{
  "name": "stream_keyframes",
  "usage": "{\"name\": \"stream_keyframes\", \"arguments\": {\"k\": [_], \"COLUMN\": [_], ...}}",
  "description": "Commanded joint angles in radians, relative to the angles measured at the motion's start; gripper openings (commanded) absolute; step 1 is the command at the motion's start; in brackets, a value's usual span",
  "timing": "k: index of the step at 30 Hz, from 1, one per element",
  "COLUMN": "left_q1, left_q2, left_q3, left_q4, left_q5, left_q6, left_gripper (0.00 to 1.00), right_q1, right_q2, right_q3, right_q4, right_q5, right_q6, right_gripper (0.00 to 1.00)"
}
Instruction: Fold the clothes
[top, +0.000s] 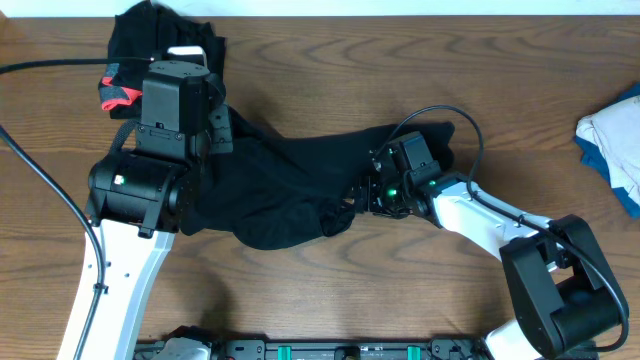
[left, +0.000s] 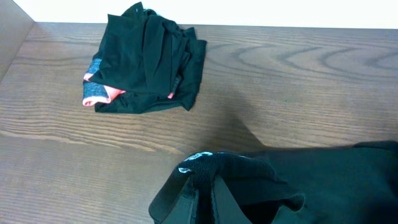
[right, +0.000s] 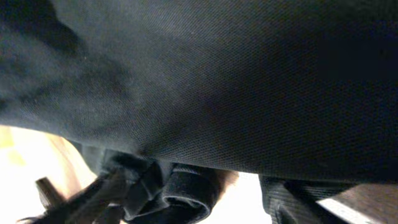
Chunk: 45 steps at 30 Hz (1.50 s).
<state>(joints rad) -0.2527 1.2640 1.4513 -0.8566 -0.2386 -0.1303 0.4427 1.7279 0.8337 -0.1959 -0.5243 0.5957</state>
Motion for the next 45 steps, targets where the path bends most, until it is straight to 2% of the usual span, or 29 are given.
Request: {"name": "stream_keyframes", "arguments": {"k": [1, 2, 5, 7, 9, 19, 28, 38, 45], "left_q1": [-0.002, -0.002, -0.002, -0.002, -0.002, -0.002, -0.002, -0.002, -0.002], "left_q2": [-0.004, -0.004, -0.004, -0.004, -0.004, -0.010, -0.126, -0.313, -0.369], "left_q3": [0.010, 0.010, 0.010, 0.010, 0.010, 0.010, 0.010, 0.010, 0.010], "left_q4": [-0.005, -0.006, -0.007, -0.007, -0.007, -0.002, 0.035, 0.085, 0.103], "left_q5": [-0.005, -0.005, -0.005, -0.005, -0.005, -0.005, -0.004, -0.005, -0.005], "left_q6": [-0.001, -0.001, -0.001, -0.001, -0.001, 0.000, 0.003, 0.003, 0.003], "left_gripper": [0.06, 0.06, 0.06, 0.06, 0.06, 0.06, 0.06, 0.06, 0.06], "right_q1": [0.010, 0.009, 0.009, 0.008, 0.006, -0.031, -0.056, -0.056, -0.056], "right_q2": [0.012, 0.012, 0.012, 0.012, 0.012, -0.035, -0.301, -0.569, -0.791], "right_q3": [-0.004, -0.004, -0.004, -0.004, -0.004, 0.008, 0.057, 0.058, 0.107], "right_q4": [0.002, 0.001, 0.001, 0.001, 0.002, -0.007, -0.172, -0.410, -0.549], "right_q5": [0.041, 0.051, 0.088, 0.107, 0.111, 0.109, 0.240, 0.407, 0.569], "right_q6": [0.014, 0.014, 0.013, 0.013, 0.013, -0.054, -0.131, -0.134, -0.134], "right_gripper": [0.37, 0.30, 0.25, 0.17, 0.02, 0.01, 0.01, 0.01, 0.01]}}
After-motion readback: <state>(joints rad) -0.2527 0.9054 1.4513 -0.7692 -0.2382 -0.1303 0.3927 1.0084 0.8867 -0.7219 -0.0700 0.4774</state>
